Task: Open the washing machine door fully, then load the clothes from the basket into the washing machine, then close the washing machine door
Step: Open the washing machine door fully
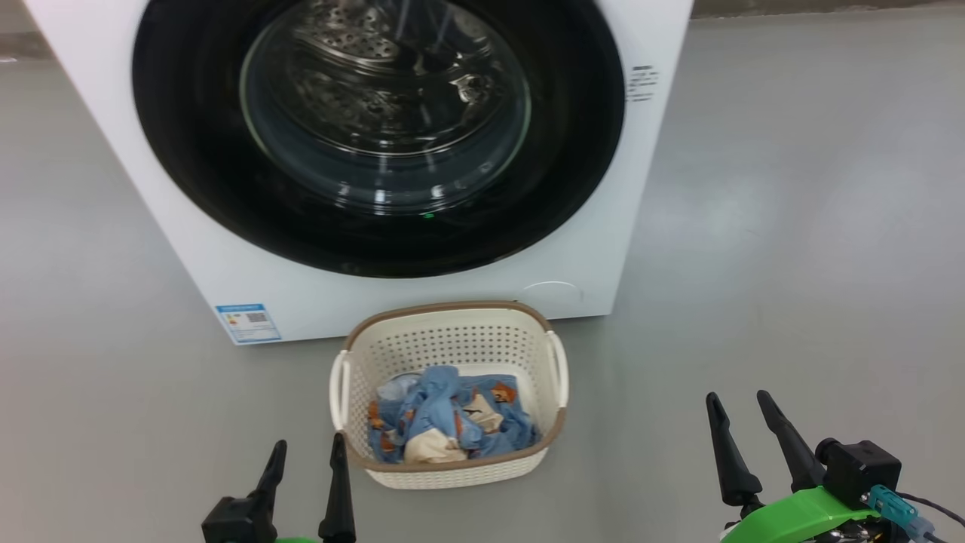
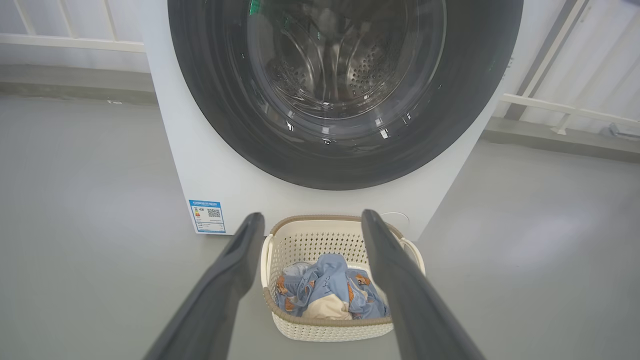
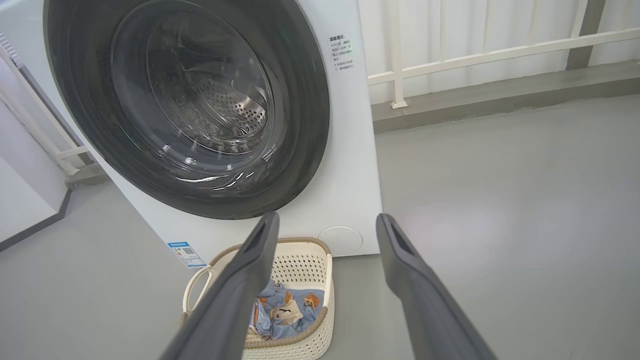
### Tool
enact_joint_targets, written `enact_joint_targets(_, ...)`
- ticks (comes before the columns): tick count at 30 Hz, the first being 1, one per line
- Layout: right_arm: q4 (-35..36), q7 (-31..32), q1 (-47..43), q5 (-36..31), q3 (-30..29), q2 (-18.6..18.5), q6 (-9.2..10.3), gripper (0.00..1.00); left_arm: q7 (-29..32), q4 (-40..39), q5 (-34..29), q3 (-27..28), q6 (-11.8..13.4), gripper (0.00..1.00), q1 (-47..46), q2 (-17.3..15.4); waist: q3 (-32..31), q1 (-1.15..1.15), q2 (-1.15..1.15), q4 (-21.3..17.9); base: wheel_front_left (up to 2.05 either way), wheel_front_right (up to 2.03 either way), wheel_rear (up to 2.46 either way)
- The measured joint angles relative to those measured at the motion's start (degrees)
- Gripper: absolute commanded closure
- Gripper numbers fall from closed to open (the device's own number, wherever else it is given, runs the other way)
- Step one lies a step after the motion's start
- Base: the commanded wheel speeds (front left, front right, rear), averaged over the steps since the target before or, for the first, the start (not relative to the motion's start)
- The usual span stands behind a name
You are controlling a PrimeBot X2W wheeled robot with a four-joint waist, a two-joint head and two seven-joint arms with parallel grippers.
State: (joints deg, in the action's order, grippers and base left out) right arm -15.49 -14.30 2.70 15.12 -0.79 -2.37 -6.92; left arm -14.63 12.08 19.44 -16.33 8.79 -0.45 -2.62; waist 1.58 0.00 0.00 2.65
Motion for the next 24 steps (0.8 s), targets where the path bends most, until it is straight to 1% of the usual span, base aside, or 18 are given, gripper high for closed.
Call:
enact_joint_targets(6,-0.27,0.00,0.00,0.00,0.04,-0.04,0.00,0.00,0.00,-0.34,0.45,0.00,-0.09,0.00,0.00,0.04,-0.02,0.00,0.00,-0.25,1.54,0.87,-2.41)
enact_joint_targets(12,-0.42,0.00,0.01,0.01,0.20,-0.04,0.00,0.00,0.00,-1.48,1.23,0.40,0.03,0.00,0.00,0.07,0.09,0.00,0.00,-0.49,1.82,0.46,-2.28)
enact_joint_targets(14,-0.52,0.00,0.01,0.19,0.22,-0.08,0.00,0.00,0.01,-0.75,-0.53,0.81,1.92,0.00,-0.01,0.09,0.14,0.00,0.00,-0.52,1.58,0.23,-1.81)
enact_joint_targets(19,-0.86,0.00,0.31,0.70,0.25,-0.32,0.00,0.00,0.00,-0.74,-0.05,0.68,1.67,0.00,-0.53,0.20,0.25,0.00,0.00,-0.43,0.85,0.41,-1.26)
enact_joint_targets(24,-1.10,0.00,0.74,0.79,0.31,-0.33,0.00,0.00,0.00,-0.74,-0.05,0.45,1.53,0.00,-0.80,0.25,0.10,0.00,0.00,-0.26,0.24,0.24,-0.47)
